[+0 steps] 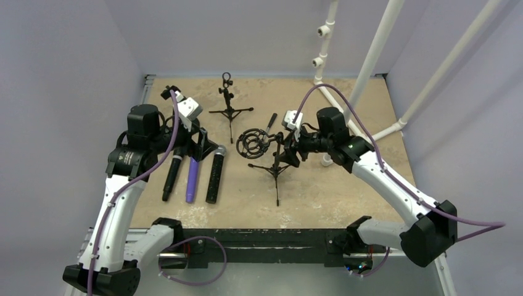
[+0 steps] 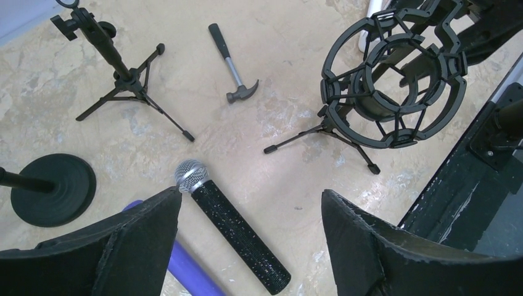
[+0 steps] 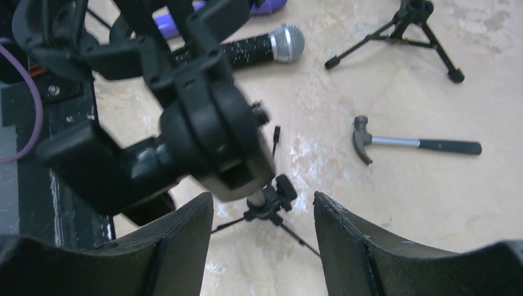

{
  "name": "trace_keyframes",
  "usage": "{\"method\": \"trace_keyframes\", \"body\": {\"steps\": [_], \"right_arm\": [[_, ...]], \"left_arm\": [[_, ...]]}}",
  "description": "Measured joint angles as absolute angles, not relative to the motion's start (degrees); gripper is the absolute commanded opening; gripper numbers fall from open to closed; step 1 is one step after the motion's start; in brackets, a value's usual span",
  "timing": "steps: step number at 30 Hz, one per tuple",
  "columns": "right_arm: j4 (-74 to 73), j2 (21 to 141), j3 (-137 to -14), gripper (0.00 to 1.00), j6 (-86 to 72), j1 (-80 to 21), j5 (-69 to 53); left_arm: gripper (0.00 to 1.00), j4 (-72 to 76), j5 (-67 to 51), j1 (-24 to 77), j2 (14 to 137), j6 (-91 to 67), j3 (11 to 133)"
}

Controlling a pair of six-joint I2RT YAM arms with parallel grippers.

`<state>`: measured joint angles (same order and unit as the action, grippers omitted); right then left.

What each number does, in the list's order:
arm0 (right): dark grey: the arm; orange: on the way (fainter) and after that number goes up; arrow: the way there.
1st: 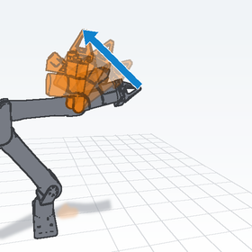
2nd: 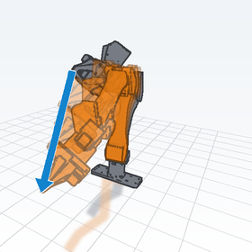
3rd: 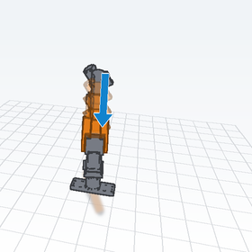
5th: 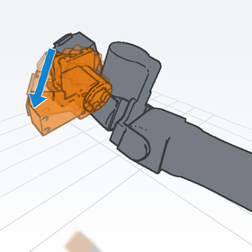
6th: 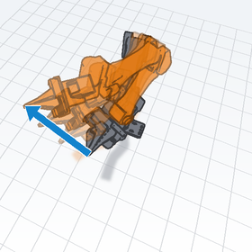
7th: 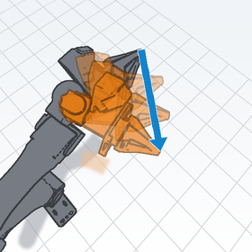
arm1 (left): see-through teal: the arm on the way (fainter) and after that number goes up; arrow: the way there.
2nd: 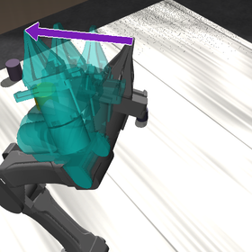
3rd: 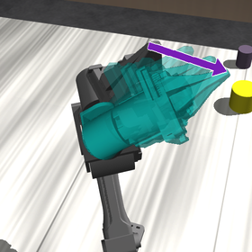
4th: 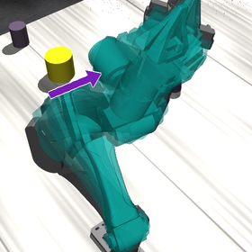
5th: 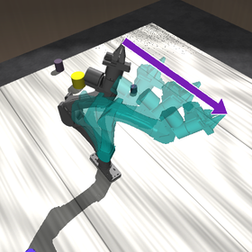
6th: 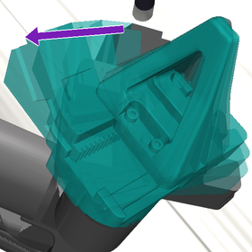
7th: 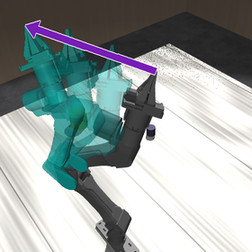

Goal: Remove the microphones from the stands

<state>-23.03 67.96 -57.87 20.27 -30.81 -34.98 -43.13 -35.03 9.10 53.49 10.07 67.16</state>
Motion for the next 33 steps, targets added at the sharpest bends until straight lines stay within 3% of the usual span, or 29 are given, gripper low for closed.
{"method": "trace_keyframes", "body": {"steps": [6,15,18,22,33], "right_arm": [[-11.29,70.19,-55.37,0.47,18.04,-30.02,-40.16],[-2.35,72.27,-52.95,0.00,14.50,-29.98,-45.65],[-2.52,72.38,-53.52,0.00,11.73,-29.98,-45.63],[-7.66,73.82,-59.66,0.00,6.50,-30.04,-42.44],[-19.16,79.92,-87.42,0.00,-8.62,-30.04,-27.81]], "left_arm": [[0.83,-42.83,-34.70,9.10,52.97,10.24,66.19],[0.85,-40.66,-35.79,9.10,52.51,10.52,64.07],[0.87,-38.15,-36.93,9.10,52.21,9.54,62.81],[1.00,-35.18,-39.09,9.10,51.79,6.46,61.30],[1.00,-31.29,-39.22,14.44,52.47,-0.03,62.13]]}}
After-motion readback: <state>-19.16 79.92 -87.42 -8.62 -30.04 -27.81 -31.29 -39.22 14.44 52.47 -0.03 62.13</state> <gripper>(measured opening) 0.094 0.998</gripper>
